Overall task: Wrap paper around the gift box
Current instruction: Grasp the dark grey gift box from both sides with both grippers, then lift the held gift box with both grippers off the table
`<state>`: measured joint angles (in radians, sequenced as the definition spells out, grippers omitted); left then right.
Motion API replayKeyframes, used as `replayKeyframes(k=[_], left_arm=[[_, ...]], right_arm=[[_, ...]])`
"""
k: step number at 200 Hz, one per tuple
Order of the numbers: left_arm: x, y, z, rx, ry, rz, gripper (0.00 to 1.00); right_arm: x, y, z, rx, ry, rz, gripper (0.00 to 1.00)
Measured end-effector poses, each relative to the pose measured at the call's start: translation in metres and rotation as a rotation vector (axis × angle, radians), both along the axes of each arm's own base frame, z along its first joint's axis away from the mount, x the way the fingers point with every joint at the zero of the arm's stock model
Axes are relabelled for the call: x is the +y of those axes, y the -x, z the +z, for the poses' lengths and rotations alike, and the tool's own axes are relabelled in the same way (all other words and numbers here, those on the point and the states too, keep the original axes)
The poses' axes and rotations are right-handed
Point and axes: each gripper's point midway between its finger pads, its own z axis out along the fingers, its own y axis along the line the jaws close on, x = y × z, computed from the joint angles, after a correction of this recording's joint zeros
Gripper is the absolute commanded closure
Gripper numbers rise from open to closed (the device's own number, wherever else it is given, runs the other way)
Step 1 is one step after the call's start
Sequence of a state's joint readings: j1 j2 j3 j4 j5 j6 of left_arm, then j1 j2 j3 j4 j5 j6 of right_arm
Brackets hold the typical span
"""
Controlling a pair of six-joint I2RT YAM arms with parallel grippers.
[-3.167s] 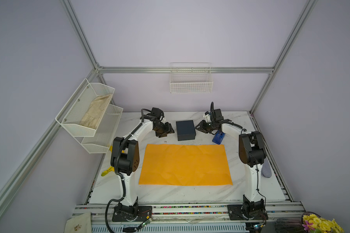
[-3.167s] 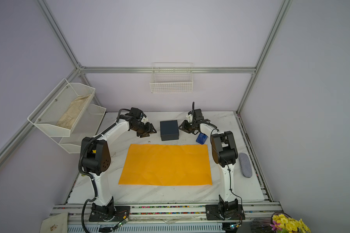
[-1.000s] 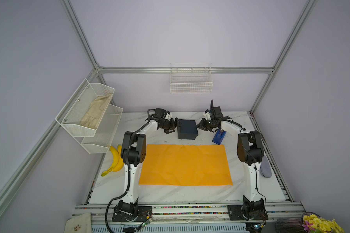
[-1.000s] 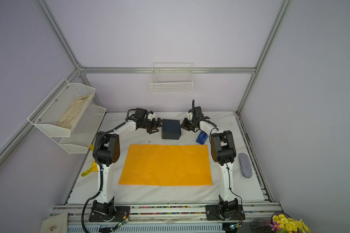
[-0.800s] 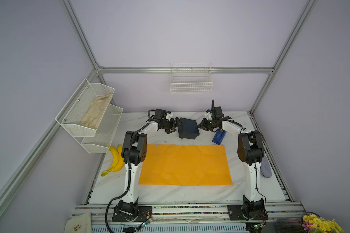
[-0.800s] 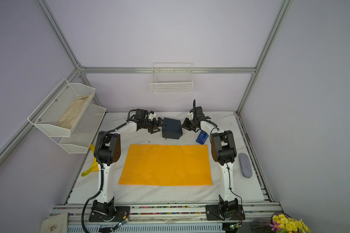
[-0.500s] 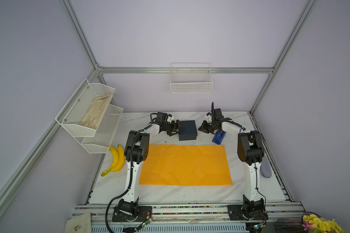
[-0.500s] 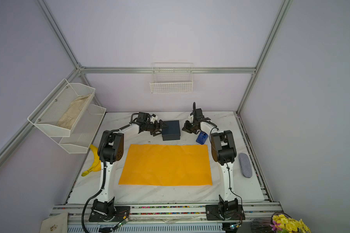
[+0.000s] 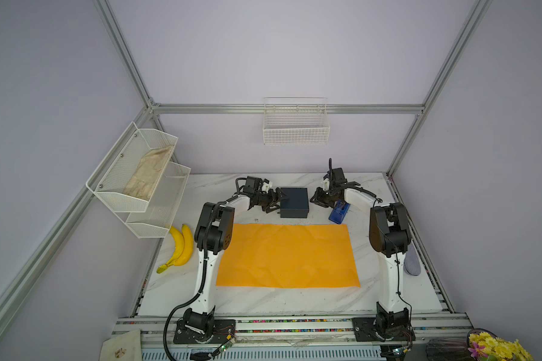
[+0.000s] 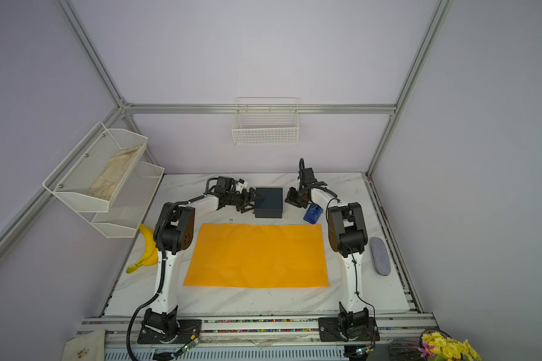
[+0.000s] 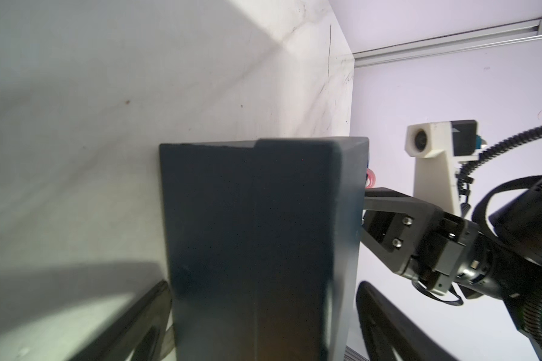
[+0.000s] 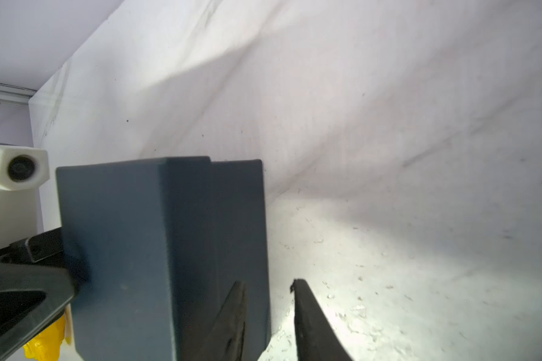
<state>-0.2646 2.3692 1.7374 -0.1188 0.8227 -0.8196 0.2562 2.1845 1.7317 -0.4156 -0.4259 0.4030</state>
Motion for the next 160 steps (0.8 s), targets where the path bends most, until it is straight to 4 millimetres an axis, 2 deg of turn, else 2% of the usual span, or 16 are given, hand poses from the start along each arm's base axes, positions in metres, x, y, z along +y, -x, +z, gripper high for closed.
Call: replayKeyframes(k=[24, 39, 73, 102, 160], left_arm=[[0.000, 0.000, 0.001, -0.001, 0.003, -0.003, 0.09], [0.000, 0.000, 0.001, -0.003, 0.003, -0.003, 0.09], [-0.001, 0.000, 0.001, -0.004, 0.006, -0.005, 0.09], [-0.001, 0.001, 0.002, -0.005, 0.008, -0.009, 0.07], [-0.002, 0.001, 0.002, -0.018, 0.007, -0.021, 0.01]], right_arm=[[0.013, 0.003, 0.028, -0.044, -0.079, 0.055, 0.56], [0.021, 0.004, 0.034, -0.048, -0.126, 0.084, 0.56], [0.028, 0.012, 0.024, -0.006, -0.176, 0.105, 0.65], [0.027, 0.015, 0.013, 0.021, -0.174, 0.093, 0.73], [0.020, 0.013, 0.009, 0.017, -0.186, 0.082, 0.78]])
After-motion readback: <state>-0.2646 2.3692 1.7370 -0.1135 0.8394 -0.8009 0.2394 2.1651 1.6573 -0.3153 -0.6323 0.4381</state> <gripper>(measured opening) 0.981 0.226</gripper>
